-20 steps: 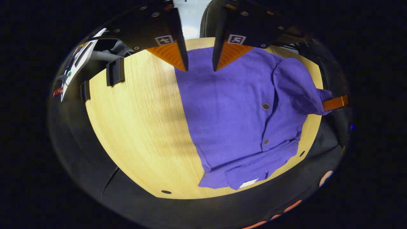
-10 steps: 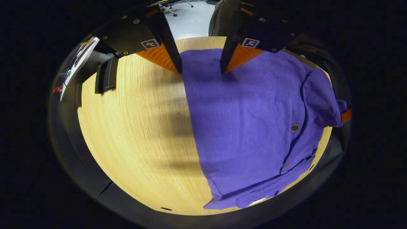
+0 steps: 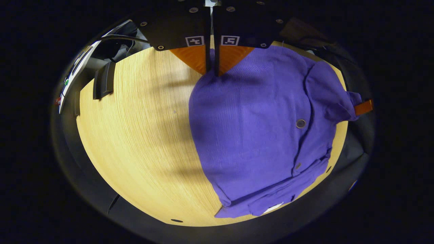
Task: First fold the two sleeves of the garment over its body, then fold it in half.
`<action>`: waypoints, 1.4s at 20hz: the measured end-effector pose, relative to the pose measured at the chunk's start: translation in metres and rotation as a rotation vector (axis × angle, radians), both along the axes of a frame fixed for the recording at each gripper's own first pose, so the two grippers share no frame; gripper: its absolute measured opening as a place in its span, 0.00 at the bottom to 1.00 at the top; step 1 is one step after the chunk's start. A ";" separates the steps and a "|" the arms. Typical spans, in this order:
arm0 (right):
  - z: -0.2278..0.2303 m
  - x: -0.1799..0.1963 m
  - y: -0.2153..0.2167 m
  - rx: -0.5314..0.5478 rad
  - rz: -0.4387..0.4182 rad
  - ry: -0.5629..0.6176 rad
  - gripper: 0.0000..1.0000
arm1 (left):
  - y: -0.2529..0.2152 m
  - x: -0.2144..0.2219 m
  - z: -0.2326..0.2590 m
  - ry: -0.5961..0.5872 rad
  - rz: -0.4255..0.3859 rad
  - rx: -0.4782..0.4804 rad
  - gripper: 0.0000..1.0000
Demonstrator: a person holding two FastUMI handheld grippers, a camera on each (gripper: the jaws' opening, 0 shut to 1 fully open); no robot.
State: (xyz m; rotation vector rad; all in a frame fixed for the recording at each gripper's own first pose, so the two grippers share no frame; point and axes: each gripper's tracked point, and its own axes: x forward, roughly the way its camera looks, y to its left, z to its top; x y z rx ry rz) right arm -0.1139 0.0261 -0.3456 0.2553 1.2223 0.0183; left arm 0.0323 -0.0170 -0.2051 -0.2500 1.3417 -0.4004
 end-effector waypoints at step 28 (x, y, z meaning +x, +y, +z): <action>0.184 0.288 -0.003 0.190 0.075 -0.360 0.03 | 0.009 0.218 0.047 -0.101 0.090 0.054 0.10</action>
